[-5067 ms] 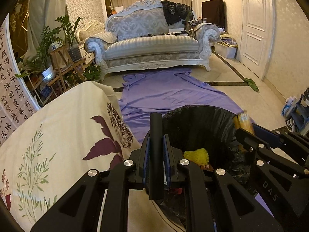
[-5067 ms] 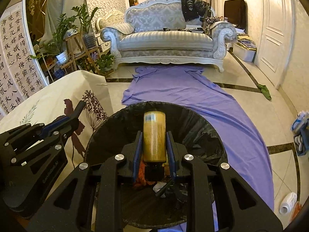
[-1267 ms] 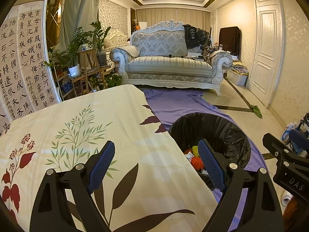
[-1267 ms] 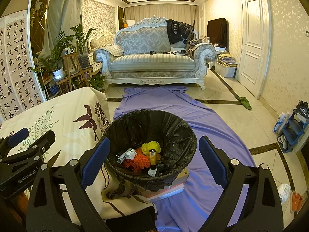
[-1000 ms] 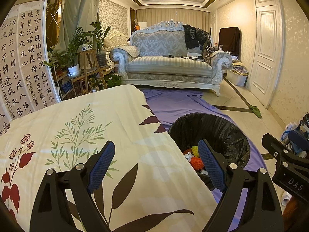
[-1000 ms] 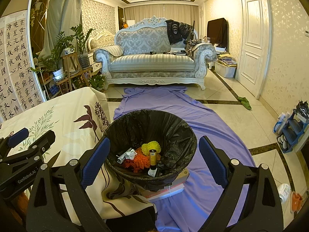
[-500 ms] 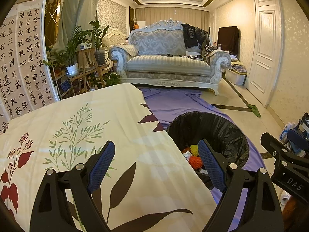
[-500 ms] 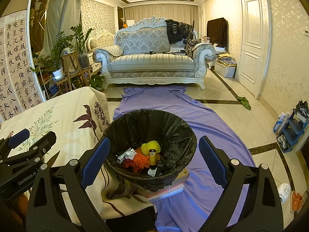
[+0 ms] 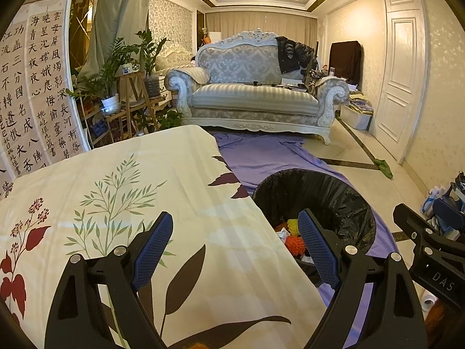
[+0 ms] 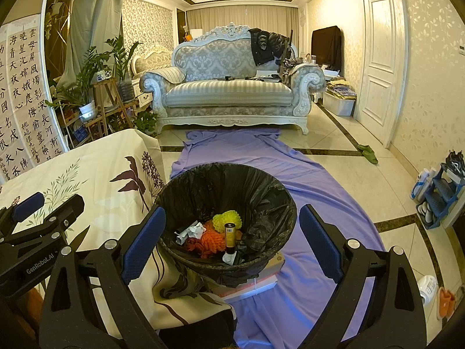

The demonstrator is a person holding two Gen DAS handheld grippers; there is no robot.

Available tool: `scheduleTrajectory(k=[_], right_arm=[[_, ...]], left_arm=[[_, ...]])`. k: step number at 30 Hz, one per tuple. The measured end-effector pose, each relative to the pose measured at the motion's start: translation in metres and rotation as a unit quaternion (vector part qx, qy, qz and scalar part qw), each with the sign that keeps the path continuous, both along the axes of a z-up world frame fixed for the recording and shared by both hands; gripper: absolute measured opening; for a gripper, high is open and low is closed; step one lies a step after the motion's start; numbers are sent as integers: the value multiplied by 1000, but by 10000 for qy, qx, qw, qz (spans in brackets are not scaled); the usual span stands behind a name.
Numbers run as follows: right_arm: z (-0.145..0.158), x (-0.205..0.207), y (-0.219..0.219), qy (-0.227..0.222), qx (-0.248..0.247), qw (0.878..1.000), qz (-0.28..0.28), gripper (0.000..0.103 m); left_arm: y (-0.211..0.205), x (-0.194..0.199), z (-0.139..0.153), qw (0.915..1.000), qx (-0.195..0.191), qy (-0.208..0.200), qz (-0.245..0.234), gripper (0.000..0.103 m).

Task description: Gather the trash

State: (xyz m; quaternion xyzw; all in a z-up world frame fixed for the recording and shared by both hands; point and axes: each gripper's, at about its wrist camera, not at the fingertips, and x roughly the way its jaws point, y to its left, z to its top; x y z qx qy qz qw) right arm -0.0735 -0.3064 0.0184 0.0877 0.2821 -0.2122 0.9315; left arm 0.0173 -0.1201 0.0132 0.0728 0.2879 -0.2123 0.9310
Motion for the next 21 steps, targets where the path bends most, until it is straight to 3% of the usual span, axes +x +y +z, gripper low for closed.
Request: scheduleTrajectory(k=[13, 21], right_arm=[[-1, 0, 0, 4, 7, 10000, -7, 91], [-2, -1, 1, 8, 0, 10000, 3, 91]], left_arm=[[0, 1, -3, 9999, -23, 95, -91, 85], [0, 0, -2, 9999, -22, -67, -144, 85]])
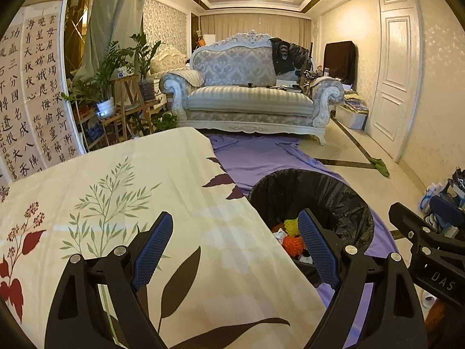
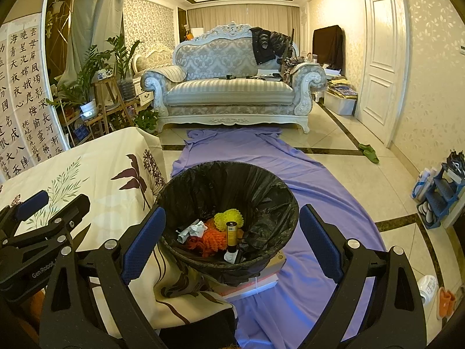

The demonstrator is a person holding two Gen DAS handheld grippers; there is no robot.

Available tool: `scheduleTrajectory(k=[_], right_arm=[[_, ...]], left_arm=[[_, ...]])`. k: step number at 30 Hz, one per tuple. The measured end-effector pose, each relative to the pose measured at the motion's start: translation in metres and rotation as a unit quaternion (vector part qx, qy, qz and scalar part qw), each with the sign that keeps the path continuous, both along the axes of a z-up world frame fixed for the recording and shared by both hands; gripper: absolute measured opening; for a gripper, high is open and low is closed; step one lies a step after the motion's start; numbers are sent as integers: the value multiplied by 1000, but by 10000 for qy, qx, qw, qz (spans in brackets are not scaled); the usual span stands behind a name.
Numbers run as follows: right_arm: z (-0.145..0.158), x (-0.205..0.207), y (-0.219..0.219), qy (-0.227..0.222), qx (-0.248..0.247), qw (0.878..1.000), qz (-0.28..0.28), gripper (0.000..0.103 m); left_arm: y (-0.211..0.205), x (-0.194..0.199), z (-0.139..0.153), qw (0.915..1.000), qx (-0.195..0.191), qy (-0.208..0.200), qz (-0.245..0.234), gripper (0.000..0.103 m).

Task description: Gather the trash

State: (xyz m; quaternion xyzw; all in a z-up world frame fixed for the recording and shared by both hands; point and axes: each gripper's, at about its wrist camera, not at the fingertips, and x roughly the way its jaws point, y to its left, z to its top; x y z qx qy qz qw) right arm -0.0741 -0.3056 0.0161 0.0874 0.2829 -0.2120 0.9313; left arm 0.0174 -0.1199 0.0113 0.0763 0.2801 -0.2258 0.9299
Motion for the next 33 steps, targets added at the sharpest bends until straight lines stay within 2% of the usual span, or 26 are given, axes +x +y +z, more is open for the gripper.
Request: scheduleTrajectory(k=[33], right_arm=[[-1, 9, 16, 24, -38, 9999, 107, 91]], left_arm=[[15, 11, 2, 9997, -53, 103, 191, 85]])
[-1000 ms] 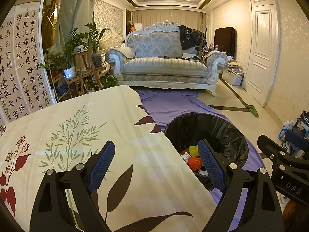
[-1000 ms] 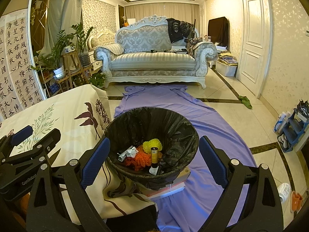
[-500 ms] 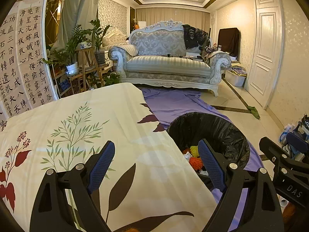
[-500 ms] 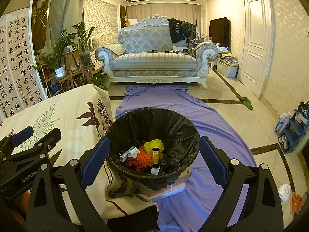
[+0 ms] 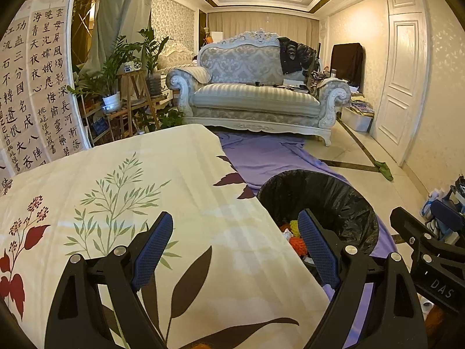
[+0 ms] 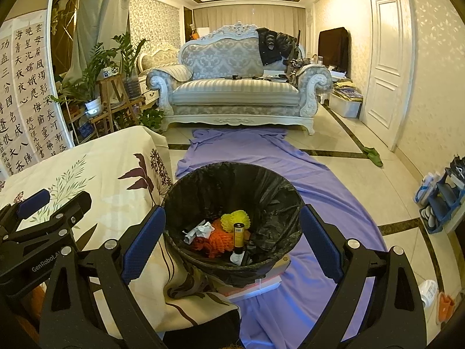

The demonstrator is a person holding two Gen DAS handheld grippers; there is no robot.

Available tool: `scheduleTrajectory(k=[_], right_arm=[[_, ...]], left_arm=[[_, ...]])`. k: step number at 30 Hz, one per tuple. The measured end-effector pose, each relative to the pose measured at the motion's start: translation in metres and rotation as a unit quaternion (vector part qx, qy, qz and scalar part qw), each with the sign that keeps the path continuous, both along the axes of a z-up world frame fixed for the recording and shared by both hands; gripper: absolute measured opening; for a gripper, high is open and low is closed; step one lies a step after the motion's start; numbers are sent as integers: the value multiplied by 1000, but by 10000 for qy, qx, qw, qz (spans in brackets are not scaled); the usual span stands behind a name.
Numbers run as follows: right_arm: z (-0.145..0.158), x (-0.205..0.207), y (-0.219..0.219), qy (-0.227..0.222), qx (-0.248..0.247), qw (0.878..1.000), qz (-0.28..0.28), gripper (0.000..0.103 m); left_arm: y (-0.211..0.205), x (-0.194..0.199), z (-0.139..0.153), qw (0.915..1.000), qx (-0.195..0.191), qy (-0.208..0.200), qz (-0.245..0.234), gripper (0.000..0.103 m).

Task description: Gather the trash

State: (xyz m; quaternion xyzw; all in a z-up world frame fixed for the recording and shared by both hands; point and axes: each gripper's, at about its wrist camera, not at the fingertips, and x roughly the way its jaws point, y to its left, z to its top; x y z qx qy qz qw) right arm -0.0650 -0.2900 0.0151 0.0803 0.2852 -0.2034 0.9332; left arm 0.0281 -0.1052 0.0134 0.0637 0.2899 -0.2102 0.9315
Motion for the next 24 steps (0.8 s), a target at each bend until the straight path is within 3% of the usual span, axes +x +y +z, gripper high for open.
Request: scheduleTrajectory(k=[15, 24], right_arm=[[-3, 7, 3, 48, -3, 10000, 78, 91], [-4, 10, 7, 72, -10, 9999, 147, 91]], left_arm=[[3, 1, -1, 9999, 9, -127, 30, 85], [18, 9, -3, 9994, 11, 56, 339, 85]])
